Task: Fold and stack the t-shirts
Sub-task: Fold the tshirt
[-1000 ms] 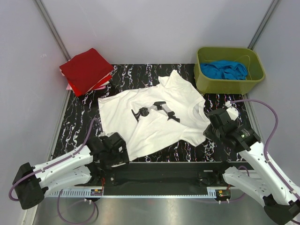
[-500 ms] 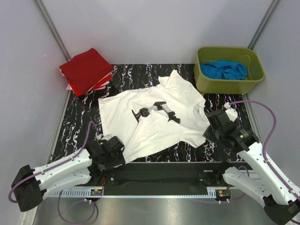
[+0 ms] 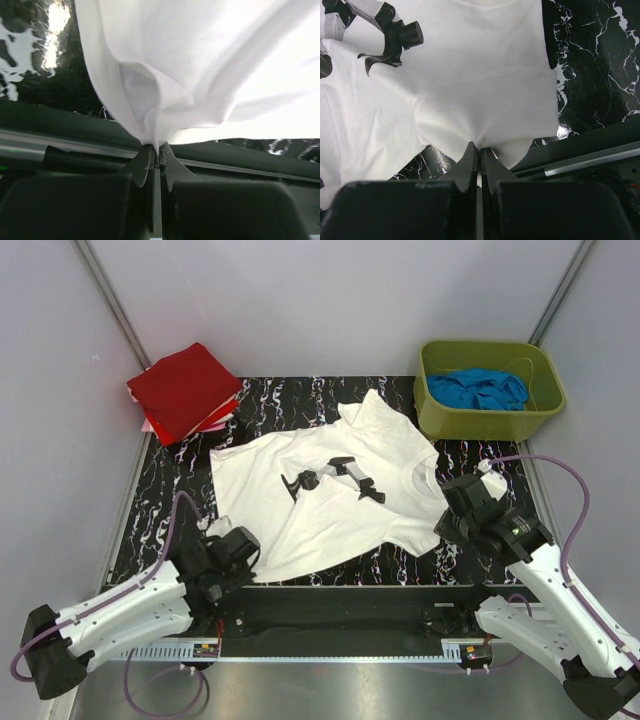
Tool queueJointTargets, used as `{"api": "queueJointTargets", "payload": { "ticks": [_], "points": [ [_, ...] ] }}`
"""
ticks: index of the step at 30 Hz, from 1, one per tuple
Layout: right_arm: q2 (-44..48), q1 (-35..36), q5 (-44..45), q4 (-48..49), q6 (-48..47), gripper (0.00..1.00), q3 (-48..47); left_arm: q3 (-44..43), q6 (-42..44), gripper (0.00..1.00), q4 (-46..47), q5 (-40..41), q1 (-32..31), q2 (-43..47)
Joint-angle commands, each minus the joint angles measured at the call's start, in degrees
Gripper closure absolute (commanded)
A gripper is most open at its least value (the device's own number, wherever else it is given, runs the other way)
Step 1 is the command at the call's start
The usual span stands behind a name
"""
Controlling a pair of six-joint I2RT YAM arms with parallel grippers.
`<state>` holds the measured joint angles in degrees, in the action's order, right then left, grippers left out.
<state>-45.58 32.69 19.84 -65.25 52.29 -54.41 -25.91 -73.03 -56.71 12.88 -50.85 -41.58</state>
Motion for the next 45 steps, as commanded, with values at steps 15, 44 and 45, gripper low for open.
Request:
{"api": "queueJointTargets", "payload": {
  "ticks": [15,44,45],
  "points": [
    [10.9,0.3,-18.6,-4.7,6.1,1.00,8.3,-25.2,-1.4,1.00,-31.9,12.3,-0.1,13.7],
    [-36.3,-11.6,-19.2,10.1,-21.9,1.00,-14.7,-24.2,36.7,1.00,-1.9,-6.8,29.1,-17.2],
    [-37.2,-11.7,-19.1,10.2,-23.0,1.00,-16.1,-24.3,37.4,1.00,-1.8,-6.9,29.5,-18.8]
  ]
}}
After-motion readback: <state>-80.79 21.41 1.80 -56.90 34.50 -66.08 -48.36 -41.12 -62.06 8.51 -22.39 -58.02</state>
